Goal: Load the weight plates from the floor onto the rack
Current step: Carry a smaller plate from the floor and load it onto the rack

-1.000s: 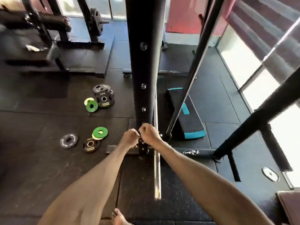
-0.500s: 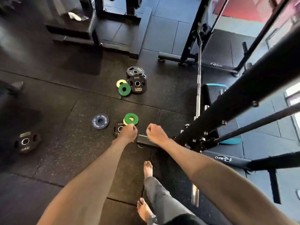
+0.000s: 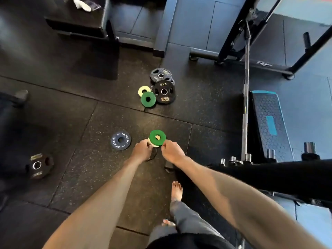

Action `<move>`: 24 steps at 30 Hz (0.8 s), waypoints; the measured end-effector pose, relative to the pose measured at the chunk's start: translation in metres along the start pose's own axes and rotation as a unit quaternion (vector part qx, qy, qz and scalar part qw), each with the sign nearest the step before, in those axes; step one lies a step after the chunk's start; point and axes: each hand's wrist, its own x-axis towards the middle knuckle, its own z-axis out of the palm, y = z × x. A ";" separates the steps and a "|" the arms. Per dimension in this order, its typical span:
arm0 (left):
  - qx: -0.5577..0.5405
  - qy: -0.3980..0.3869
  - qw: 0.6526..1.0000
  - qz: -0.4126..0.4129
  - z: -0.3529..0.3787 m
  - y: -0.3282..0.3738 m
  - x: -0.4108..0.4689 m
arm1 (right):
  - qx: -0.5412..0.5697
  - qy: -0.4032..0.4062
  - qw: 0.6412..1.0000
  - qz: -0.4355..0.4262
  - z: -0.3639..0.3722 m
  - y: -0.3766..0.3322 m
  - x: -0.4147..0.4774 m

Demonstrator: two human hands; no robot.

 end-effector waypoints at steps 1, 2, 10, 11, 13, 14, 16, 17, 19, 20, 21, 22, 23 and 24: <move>0.001 -0.002 1.000 0.000 -0.005 -0.005 0.010 | 0.001 -0.004 1.000 0.001 0.001 -0.008 0.008; 0.003 -0.007 1.000 -0.002 -0.008 -0.014 0.023 | 0.002 -0.005 1.000 0.002 0.003 -0.014 0.017; 0.079 -0.064 0.995 0.022 -0.058 -0.046 0.100 | 0.035 0.002 0.996 0.080 0.036 -0.062 0.085; 0.095 -0.078 0.992 0.031 -0.061 -0.051 0.112 | 0.044 0.009 0.995 0.094 0.040 -0.068 0.092; 0.135 -0.110 0.984 0.046 -0.069 -0.061 0.133 | 0.068 0.035 0.990 0.123 0.049 -0.076 0.104; 0.156 -0.120 0.979 0.057 -0.073 -0.064 0.143 | 0.076 0.051 0.987 0.129 0.053 -0.080 0.110; 0.193 -0.129 0.969 0.081 -0.077 -0.072 0.160 | 0.103 0.068 0.981 0.148 0.063 -0.084 0.118; 0.211 -0.134 0.964 0.093 -0.077 -0.075 0.167 | 0.117 0.077 0.977 0.163 0.069 -0.084 0.123; 0.241 -0.145 0.954 0.108 -0.073 -0.082 0.182 | 0.134 0.098 0.968 0.188 0.082 -0.081 0.135; 0.254 -0.150 0.949 0.110 -0.068 -0.088 0.191 | 0.140 0.106 0.965 0.197 0.091 -0.077 0.141; 0.264 -0.155 0.945 0.111 -0.062 -0.095 0.200 | 0.143 0.114 0.961 0.205 0.101 -0.072 0.147; 0.270 -0.162 0.942 0.112 -0.053 -0.103 0.211 | 0.151 0.118 0.957 0.218 0.112 -0.065 0.156; 0.275 -0.168 0.940 0.110 -0.043 -0.113 0.221 | 0.161 0.116 0.953 0.231 0.126 -0.056 0.164; 0.275 -0.168 0.941 0.103 -0.032 -0.123 0.233 | 0.169 0.110 0.948 0.244 0.139 -0.047 0.172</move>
